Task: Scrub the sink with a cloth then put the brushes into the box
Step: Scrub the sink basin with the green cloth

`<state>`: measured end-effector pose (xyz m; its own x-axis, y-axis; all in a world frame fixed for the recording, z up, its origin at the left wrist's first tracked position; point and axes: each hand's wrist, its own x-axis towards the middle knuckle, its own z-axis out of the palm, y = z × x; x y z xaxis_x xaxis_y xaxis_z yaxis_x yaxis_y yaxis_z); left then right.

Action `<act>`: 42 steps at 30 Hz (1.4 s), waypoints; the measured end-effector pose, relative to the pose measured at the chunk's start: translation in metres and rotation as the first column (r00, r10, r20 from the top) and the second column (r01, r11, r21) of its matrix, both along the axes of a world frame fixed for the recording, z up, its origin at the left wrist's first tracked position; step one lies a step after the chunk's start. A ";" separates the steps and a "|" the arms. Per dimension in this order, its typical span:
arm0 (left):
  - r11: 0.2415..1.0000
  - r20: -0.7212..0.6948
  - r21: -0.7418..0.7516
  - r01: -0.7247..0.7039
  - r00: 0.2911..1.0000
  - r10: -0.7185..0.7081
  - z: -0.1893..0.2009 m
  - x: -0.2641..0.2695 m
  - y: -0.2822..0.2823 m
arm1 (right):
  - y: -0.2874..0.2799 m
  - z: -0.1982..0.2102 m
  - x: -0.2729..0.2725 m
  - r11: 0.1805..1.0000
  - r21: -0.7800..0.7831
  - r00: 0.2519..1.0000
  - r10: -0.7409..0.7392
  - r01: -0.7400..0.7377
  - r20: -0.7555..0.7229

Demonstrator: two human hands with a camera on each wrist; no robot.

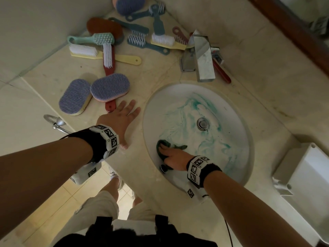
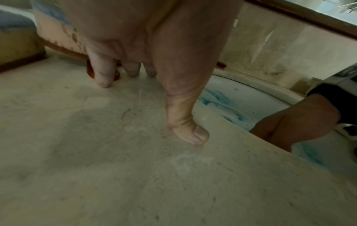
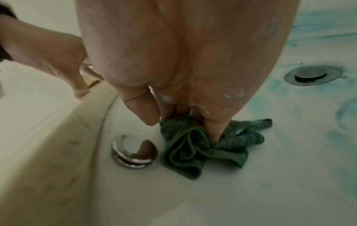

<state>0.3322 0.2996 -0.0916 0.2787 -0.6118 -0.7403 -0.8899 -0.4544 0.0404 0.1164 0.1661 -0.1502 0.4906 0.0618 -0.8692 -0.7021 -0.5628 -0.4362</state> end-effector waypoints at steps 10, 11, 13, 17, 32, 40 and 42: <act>1.000 0.001 -0.017 0.006 1.000 -0.006 -0.001 0.002 0.000 | 0.001 -0.004 0.011 0.998 0.018 0.998 -0.056 0.056 -0.018; 1.000 0.000 -0.021 0.001 1.000 -0.001 -0.001 0.003 0.000 | 0.000 -0.006 0.014 0.999 0.007 0.998 -0.054 0.054 -0.011; 1.000 -0.002 -0.022 -0.003 1.000 0.003 -0.001 0.003 0.001 | 0.000 -0.007 0.013 0.999 0.000 0.999 -0.036 0.036 0.004; 1.000 -0.003 -0.011 0.006 1.000 -0.006 -0.002 0.000 0.000 | 0.011 -0.001 -0.005 0.982 0.103 0.987 -0.162 0.160 0.010; 1.000 0.005 -0.004 -0.004 1.000 0.004 0.004 -0.001 -0.001 | 0.008 0.009 0.022 0.999 0.015 0.999 -0.030 0.030 -0.017; 1.000 0.020 -0.011 -0.007 1.000 0.007 0.003 -0.001 -0.002 | -0.002 0.012 0.041 0.996 -0.021 0.996 -0.087 0.087 0.015; 1.000 0.020 -0.017 -0.009 1.000 0.010 0.003 -0.001 -0.002 | -0.007 0.010 0.048 0.991 -0.040 0.992 -0.129 0.129 0.002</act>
